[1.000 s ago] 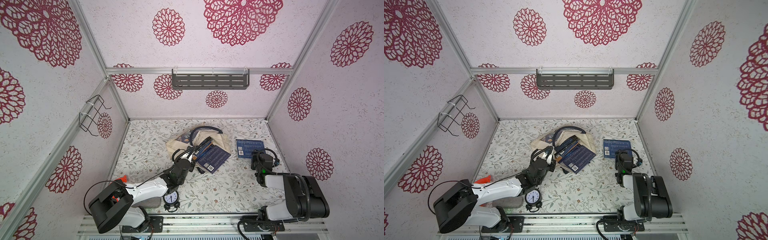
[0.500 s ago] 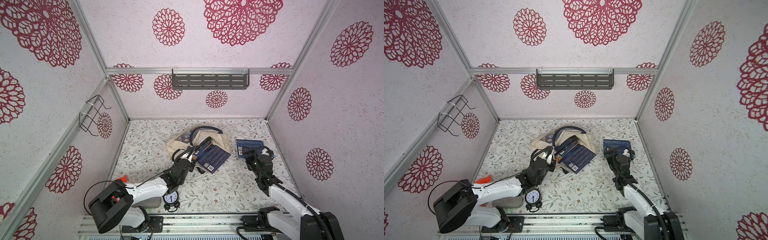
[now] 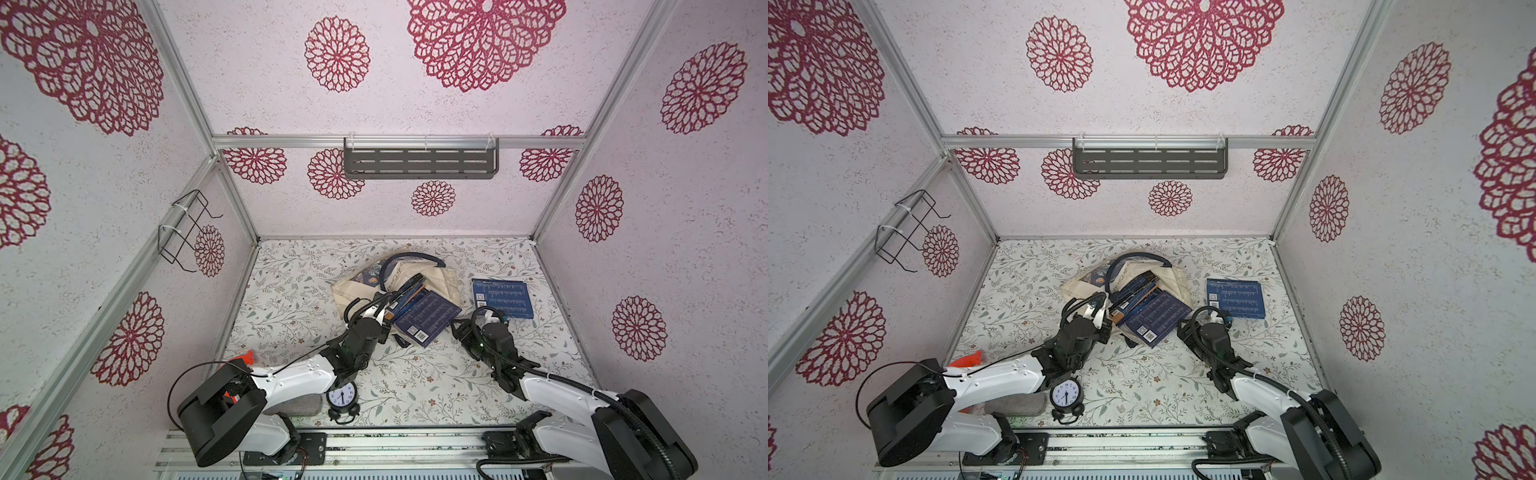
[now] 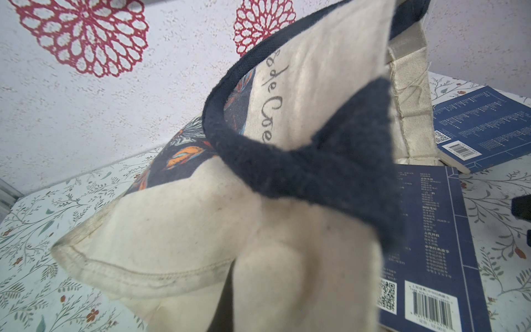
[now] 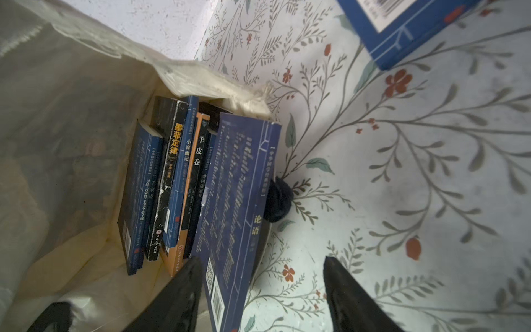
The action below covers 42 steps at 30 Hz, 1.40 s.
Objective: Take out the books from the canvas bag
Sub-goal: Pick up the book from the canvas bag.
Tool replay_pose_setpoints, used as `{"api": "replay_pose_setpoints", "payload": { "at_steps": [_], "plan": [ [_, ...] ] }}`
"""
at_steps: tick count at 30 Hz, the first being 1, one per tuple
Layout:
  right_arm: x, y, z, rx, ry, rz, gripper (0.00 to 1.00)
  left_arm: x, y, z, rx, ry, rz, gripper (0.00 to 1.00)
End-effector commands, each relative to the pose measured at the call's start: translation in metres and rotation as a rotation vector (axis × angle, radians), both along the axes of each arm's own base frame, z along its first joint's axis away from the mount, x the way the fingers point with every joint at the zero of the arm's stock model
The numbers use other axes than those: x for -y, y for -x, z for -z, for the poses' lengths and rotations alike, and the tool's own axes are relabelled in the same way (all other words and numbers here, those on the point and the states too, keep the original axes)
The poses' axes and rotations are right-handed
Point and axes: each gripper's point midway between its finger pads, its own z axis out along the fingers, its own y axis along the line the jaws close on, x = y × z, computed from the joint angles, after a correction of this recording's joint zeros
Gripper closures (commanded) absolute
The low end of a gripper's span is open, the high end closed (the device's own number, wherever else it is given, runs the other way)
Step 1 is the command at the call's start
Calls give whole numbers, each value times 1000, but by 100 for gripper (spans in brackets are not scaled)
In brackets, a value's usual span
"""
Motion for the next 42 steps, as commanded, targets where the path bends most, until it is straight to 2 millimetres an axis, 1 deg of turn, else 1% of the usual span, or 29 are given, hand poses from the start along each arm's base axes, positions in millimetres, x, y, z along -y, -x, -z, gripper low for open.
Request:
{"api": "replay_pose_setpoints", "payload": {
  "at_steps": [1, 6, 10, 13, 17, 23, 27, 30, 32, 34, 38, 39, 42],
  "plan": [
    [-18, -14, -25, 89, -42, -39, 34, 10, 1, -19, 44, 51, 29, 100],
    [-28, -20, -23, 94, -48, -59, 38, 11, 0, -18, 43, 48, 30, 100],
    [-36, -22, -16, 78, -61, -74, 42, 11, 0, -18, 43, 47, 29, 100],
    [-40, -25, -10, 68, -76, -77, 47, 11, 0, -18, 44, 48, 28, 100],
    [-48, -29, -10, 79, -85, -91, 50, 11, 0, -17, 41, 47, 29, 100],
    [-61, -35, -14, 116, -95, -123, 59, 11, 0, -16, 40, 42, 28, 100],
    [-68, -38, -9, 115, -89, -139, 68, 12, 0, -16, 40, 42, 29, 100],
    [-73, -41, -8, 120, -94, -145, 70, 12, 0, -16, 39, 41, 30, 100],
    [-74, -42, -8, 124, -97, -147, 72, 11, -1, -16, 41, 40, 27, 100],
    [-73, -41, -10, 132, -91, -148, 81, 10, -1, -16, 41, 37, 24, 100],
    [-65, -36, -18, 166, -59, -139, 98, 10, 0, -17, 45, 36, 20, 100],
    [-62, -35, -22, 178, -51, -136, 100, 10, -1, -16, 42, 34, 20, 100],
    [-55, -30, -31, 206, -14, -134, 100, 12, -1, -16, 39, 35, 26, 100]
  ]
}}
